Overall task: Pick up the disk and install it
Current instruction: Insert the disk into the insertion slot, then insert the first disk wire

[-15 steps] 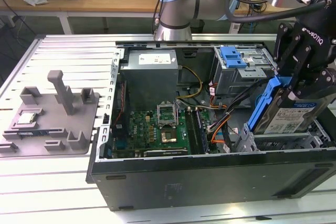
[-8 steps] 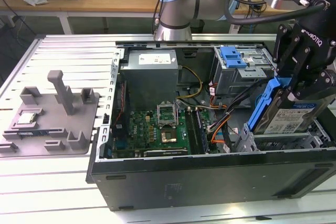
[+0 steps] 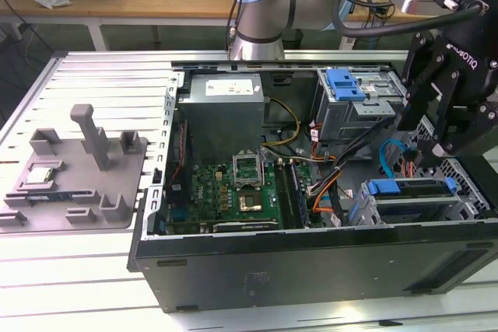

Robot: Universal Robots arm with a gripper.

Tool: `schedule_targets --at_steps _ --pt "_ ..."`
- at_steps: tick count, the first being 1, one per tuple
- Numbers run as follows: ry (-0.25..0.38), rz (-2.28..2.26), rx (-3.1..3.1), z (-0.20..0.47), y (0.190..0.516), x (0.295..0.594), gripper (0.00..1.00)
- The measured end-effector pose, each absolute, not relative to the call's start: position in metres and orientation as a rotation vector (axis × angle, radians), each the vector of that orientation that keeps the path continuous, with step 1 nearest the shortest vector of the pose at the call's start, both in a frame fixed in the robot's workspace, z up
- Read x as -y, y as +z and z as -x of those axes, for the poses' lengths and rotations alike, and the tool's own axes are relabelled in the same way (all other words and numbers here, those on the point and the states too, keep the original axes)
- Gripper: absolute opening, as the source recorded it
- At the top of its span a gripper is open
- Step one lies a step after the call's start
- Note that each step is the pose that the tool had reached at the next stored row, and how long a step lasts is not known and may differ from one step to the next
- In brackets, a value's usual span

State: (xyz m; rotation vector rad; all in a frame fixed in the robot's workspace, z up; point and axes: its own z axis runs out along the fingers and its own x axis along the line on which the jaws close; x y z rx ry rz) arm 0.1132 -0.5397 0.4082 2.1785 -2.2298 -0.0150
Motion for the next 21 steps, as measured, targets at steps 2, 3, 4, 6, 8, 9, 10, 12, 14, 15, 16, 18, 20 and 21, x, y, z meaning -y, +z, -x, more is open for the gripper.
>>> schedule_targets --at_steps 2,3,4,6,8,9,10,12,14,15,16,18,20,21 --pt "-0.015 -2.178 2.23 -0.1132 0.4082 0.5397 0.62" --pt "-0.015 -2.178 2.23 -0.1132 0.4082 0.5397 0.68" --pt "-0.015 -2.178 2.23 -0.1132 0.4082 0.5398 0.68" --pt "-0.015 -2.178 2.23 -0.1132 0.4082 0.5398 0.68" --pt "-0.015 -2.178 2.23 -0.1132 0.4082 0.5398 0.68" --pt "-0.015 -2.178 2.23 -0.1132 0.4082 0.5399 0.68" --pt "-0.015 -2.178 2.23 -0.1132 0.4082 0.54 0.68" --pt "-0.015 -2.178 2.23 -0.1132 0.4082 0.54 0.68" --pt "-0.015 -2.178 2.23 -0.1132 0.4082 0.54 0.68" --pt "-0.015 -2.178 2.23 -0.1132 0.4082 0.54 0.68" --pt "-0.015 -2.178 2.23 -0.1132 0.4082 0.5401 0.68" --pt "-0.015 -2.178 2.23 -0.1132 0.4082 0.5401 0.68" --pt "-0.015 -2.178 2.23 -0.1132 0.4082 0.5401 0.68" --pt "-0.015 -2.178 2.23 -0.1132 0.4082 0.5401 0.68"
